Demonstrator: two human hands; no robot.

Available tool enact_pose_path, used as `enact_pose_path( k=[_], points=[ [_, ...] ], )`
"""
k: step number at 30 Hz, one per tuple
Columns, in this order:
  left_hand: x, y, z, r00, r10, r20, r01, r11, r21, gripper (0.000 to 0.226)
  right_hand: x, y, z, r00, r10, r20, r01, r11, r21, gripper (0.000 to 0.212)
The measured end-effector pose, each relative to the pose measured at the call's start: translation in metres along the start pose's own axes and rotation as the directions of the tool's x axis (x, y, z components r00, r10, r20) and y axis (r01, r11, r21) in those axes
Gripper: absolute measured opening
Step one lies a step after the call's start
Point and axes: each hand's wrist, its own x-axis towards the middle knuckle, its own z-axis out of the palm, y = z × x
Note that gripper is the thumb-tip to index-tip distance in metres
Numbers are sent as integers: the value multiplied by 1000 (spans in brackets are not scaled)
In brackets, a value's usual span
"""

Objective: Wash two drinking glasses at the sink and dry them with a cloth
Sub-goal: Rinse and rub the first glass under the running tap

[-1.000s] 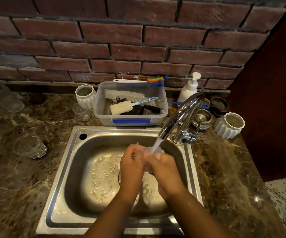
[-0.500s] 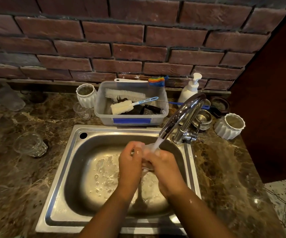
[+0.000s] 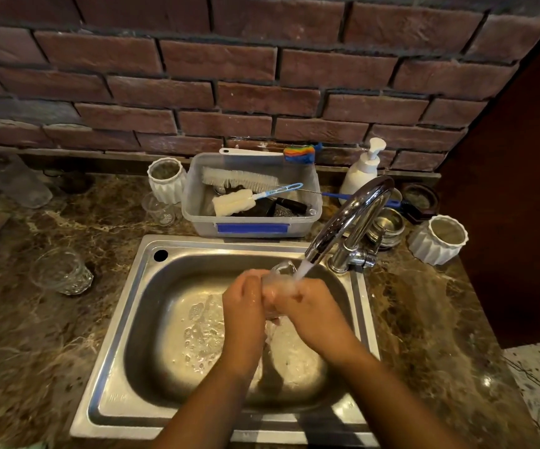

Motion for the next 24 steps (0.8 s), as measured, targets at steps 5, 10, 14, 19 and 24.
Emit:
enact_pose_path(
  k=[5, 10, 14, 19, 24],
  points=[
    [2, 8, -9, 986, 58, 159, -78, 989, 125, 25, -1, 1, 8, 992, 113, -61, -97, 970, 225, 22],
    [14, 23, -17, 696, -628, 349, 678, 734, -32, 24, 4, 10, -20, 959, -99, 264, 167, 954, -248, 18],
    [5, 15, 0, 918, -379, 117, 389, 919, -70, 30, 6, 11, -24, 971, -76, 228, 113, 982, -153, 16],
    [3, -9, -6, 929, 348, 123, -369, 898, 241, 31, 5, 5, 5, 961, 242, -136, -189, 930, 316, 17],
    [3, 13, -6, 977, -149, 154, 146, 989, 29, 25, 8, 2, -3, 1000, -30, -3, 30, 999, -34, 24]
  ],
)
